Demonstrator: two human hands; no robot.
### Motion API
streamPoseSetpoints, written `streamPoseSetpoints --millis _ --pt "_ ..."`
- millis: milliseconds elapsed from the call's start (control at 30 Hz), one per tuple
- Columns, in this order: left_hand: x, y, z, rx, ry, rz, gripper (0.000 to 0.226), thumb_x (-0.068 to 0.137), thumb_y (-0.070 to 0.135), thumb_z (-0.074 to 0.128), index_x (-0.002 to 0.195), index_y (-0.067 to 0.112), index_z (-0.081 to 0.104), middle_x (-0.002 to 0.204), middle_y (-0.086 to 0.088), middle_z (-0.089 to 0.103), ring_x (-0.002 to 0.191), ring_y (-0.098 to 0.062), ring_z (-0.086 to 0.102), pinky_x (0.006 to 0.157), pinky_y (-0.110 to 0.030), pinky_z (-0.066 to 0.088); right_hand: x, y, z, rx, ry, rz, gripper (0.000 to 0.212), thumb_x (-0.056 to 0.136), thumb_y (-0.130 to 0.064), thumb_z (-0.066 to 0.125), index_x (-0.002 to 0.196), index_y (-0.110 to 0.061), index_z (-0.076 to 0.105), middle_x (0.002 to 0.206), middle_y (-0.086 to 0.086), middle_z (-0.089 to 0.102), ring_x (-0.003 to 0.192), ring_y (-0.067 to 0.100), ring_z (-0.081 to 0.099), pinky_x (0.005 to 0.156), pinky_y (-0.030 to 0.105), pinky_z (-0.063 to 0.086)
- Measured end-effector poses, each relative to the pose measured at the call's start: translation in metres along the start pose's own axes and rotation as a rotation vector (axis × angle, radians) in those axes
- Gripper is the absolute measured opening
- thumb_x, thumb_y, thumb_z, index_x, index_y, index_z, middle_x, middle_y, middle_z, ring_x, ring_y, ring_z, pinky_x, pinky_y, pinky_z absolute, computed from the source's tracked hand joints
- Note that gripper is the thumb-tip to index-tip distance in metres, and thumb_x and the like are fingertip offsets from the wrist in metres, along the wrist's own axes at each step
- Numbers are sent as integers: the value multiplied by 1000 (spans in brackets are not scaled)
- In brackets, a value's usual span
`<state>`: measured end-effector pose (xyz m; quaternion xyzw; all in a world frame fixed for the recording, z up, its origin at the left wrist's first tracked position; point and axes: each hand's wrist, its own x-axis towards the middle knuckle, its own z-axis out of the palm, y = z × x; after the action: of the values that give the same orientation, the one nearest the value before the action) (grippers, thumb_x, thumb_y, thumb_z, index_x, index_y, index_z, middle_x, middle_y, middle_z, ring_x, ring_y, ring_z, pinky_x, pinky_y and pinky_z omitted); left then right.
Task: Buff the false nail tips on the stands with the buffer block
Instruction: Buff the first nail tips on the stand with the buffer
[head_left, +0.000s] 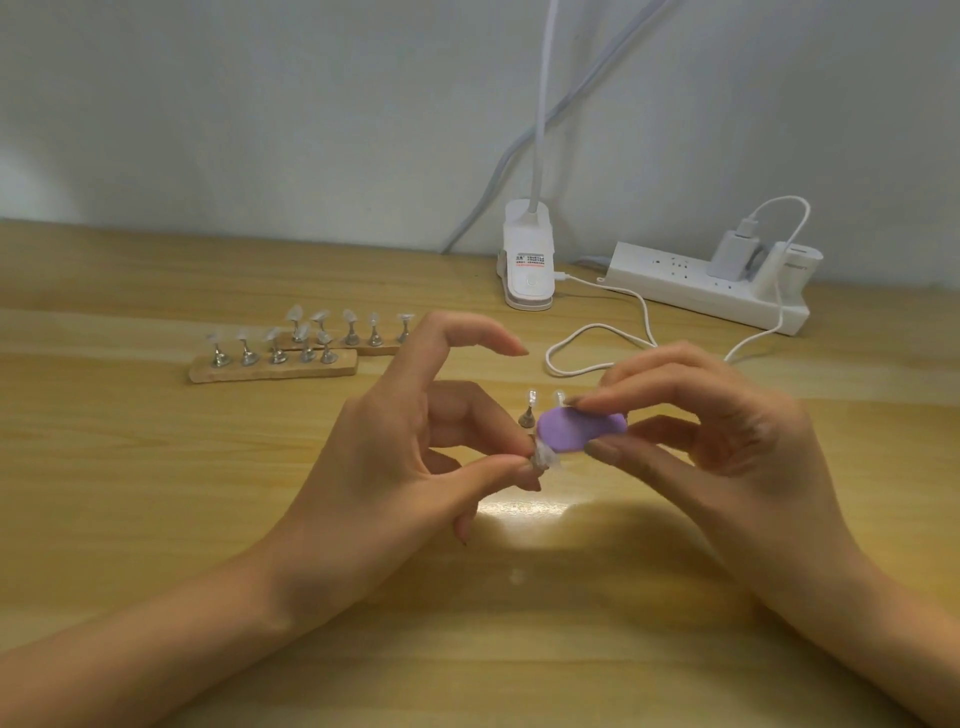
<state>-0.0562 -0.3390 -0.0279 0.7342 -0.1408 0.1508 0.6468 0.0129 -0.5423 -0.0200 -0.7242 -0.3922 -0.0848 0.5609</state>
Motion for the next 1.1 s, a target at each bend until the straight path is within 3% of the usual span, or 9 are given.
streamPoseSetpoints --millis 233,400,533,667,800,900,967,1033,1100 --pt "1 0 -1 35 -14 24 57 80 4 76 122 34 49 79 -5 74 78 -25 76 44 -25 50 -2 -2 -5 69 19 6 23 79 -28 77 102 -24 77 100 -6 73 95 22 69 73 28 59" --pt "-2 0 1 -21 -24 21 60 80 14 76 128 36 49 82 -4 75 81 -26 76 46 -25 52 -4 -3 -2 62 7 -17 23 82 -39 75 103 -28 75 103 -5 72 97 26 68 70 36 59" --pt "-1 -1 3 -105 -15 -16 61 82 5 79 128 33 50 83 -4 74 85 -27 76 48 -26 54 -3 -3 -7 143 7 37 30 88 -31 70 117 -23 71 102 2 68 89 17 67 65 23 56" --pt "-1 1 3 -185 -13 -46 59 80 4 76 127 30 52 82 -6 71 87 -29 76 49 -28 56 -2 -7 -4 369 -36 276 32 78 -48 80 102 -28 74 97 1 72 75 11 64 57 21 52" --pt "0 1 5 -184 4 -66 60 78 -1 76 124 32 56 80 -5 68 78 -25 75 51 -31 57 -1 -10 6 733 -163 523 24 86 -16 57 108 -16 67 83 12 68 63 16 62 43 24 49" --pt "0 0 5 -183 -2 -79 59 77 1 76 123 32 56 80 -5 69 83 -29 76 51 -30 56 2 -12 0 981 -217 706 32 61 -3 54 86 -11 72 82 10 59 63 16 59 40 22 46" --pt "0 1 6 -168 2 -84 59 76 4 80 121 35 57 79 -4 71 83 -32 75 49 -29 55 5 -13 -7 1109 -236 784 27 57 -5 57 82 -10 68 83 10 57 65 17 57 40 21 46" --pt "0 2 7 -161 -1 -89 59 73 13 83 121 36 57 78 -5 71 82 -35 75 47 -28 53 9 -17 -7 1075 -261 814 25 58 -12 68 83 -11 63 77 7 53 60 15 51 36 21 44" --pt "0 3 8 -162 -5 -93 59 71 18 82 121 36 58 77 -5 71 81 -34 75 44 -27 51 8 -22 -6 706 -282 711 28 66 -21 75 90 -16 62 66 3 46 49 11 41 35 19 38"
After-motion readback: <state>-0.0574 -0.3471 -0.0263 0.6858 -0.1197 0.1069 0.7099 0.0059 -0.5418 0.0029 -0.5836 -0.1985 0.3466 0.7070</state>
